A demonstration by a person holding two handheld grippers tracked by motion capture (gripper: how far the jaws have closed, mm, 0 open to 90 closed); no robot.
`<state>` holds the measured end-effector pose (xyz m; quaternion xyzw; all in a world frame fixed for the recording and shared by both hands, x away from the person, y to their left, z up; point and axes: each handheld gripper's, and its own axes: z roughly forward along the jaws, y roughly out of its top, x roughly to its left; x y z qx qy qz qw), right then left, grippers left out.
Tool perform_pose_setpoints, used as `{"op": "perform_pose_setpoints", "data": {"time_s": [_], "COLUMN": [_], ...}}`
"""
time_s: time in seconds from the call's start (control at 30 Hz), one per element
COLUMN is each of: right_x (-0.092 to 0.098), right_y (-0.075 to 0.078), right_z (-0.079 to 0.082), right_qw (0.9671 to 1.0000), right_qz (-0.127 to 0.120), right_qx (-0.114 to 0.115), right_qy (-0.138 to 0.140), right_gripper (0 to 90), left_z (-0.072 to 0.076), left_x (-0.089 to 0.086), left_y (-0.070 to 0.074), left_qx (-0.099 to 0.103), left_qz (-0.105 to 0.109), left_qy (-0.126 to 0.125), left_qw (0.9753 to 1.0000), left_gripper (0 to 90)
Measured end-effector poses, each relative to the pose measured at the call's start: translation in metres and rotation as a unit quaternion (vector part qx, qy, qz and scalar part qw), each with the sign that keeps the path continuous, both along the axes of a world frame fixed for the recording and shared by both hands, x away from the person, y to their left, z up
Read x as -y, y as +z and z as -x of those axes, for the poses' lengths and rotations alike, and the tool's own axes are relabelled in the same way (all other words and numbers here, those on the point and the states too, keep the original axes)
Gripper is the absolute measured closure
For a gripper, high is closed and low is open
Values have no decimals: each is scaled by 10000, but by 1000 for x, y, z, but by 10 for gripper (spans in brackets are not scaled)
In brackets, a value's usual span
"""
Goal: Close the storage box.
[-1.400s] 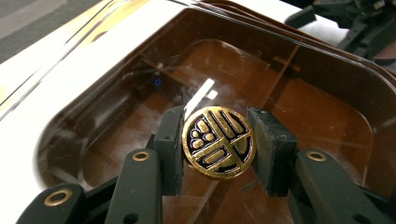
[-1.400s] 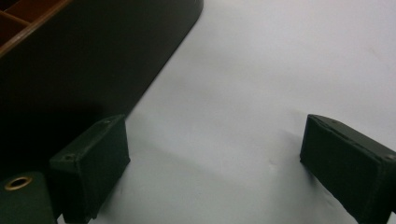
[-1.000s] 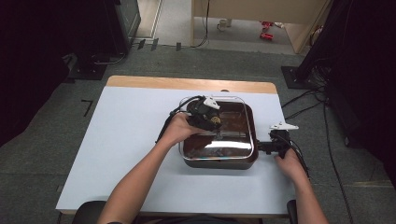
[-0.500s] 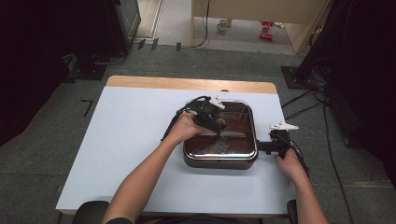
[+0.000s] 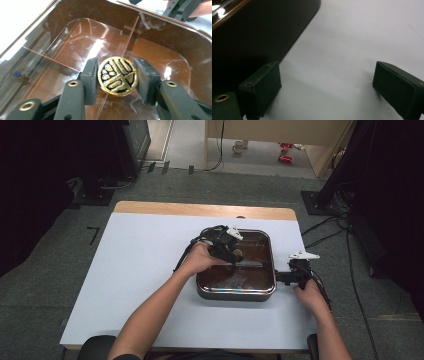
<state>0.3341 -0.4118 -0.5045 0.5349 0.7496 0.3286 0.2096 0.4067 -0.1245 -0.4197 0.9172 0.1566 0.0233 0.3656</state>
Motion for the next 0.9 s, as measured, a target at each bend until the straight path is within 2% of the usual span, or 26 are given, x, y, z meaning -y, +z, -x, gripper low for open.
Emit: {"op": "perform_pose_setpoints", "data": {"time_s": [0.13,0.27,0.4,0.5,0.53,0.63,0.7,0.77,0.83,0.9], "right_x": [0,0,0,0,0,0,0,0,0,0], "right_y": [0,0,0,0,0,0,0,0,0,0], "right_z": [0,0,0,0,0,0,0,0,0,0], "right_qw": [10000,10000,10000,10000,10000,10000,10000,10000,10000,10000], "right_qz": [-4,-2,-3,-3,-4,-5,-3,-1,-3,-3], "right_qx": [0,-3,-2,1,1,2,2,6,5,3], "right_qy": [-4,-1,-5,-4,-4,-3,2,-1,-3,-2], "right_gripper": [76,76,76,76,76,76,76,76,76,76], "left_z": [-2,-4,-1,1,2,2,4,7,10,14], "left_x": [-3,-8,-10,-13,-15,-21,-26,-32,-38,-44], "left_y": [1,5,13,18,20,25,29,32,34,36], "left_qx": [-179,-401,-250,-234,-214,-297,-379,-393,-301,-148], "left_qz": [58,165,275,162,186,321,434,435,371,354], "left_qy": [104,331,402,467,485,639,709,776,896,1100], "left_qw": [9998,9985,9985,9985,9984,9970,9958,9953,9948,9932], "left_gripper": [480,465,431,378,375,305,298,270,267,266]}}
